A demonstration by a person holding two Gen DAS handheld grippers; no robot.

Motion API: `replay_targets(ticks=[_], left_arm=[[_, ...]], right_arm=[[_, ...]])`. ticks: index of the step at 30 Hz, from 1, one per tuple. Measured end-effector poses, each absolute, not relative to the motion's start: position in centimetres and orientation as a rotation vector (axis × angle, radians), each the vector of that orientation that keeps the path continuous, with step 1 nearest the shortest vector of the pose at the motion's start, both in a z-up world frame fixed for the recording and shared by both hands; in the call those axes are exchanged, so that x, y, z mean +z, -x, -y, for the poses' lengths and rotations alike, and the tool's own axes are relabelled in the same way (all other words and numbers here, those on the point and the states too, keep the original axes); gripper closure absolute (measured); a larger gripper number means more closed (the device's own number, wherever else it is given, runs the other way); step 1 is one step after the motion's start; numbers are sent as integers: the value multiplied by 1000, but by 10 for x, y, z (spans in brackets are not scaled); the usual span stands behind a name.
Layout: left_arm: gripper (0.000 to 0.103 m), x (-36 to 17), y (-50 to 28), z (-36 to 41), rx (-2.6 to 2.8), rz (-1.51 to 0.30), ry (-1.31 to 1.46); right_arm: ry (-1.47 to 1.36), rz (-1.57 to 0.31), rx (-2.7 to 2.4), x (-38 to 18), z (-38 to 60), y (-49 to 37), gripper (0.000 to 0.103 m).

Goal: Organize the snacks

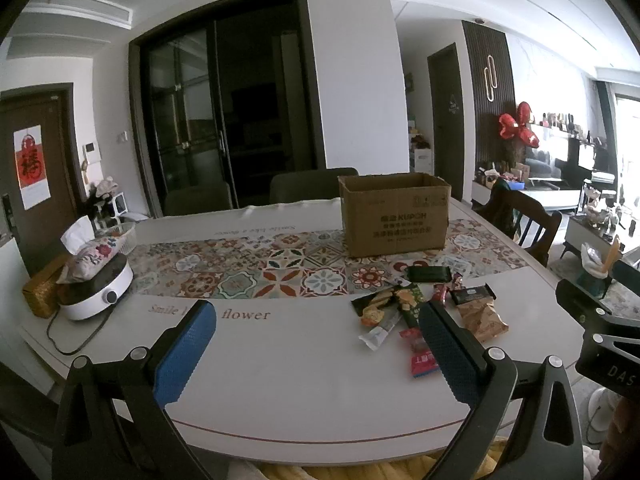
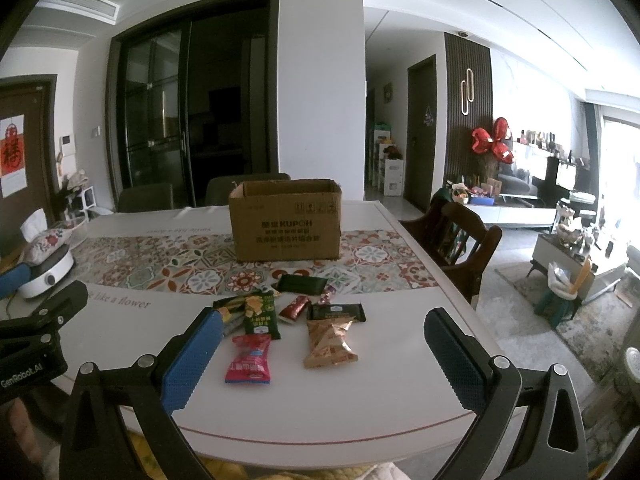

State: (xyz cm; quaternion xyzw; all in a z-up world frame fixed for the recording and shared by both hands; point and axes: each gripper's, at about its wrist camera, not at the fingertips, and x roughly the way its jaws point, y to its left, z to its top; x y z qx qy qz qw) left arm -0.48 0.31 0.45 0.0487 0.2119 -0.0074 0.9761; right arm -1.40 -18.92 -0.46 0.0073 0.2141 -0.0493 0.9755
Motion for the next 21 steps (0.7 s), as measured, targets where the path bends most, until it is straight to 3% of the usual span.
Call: replay_targets(ticks=[21], left_arm=[[0, 11, 2, -9, -9, -422, -98]], right_arm=[[-16, -429, -100, -5, 192, 14, 1]])
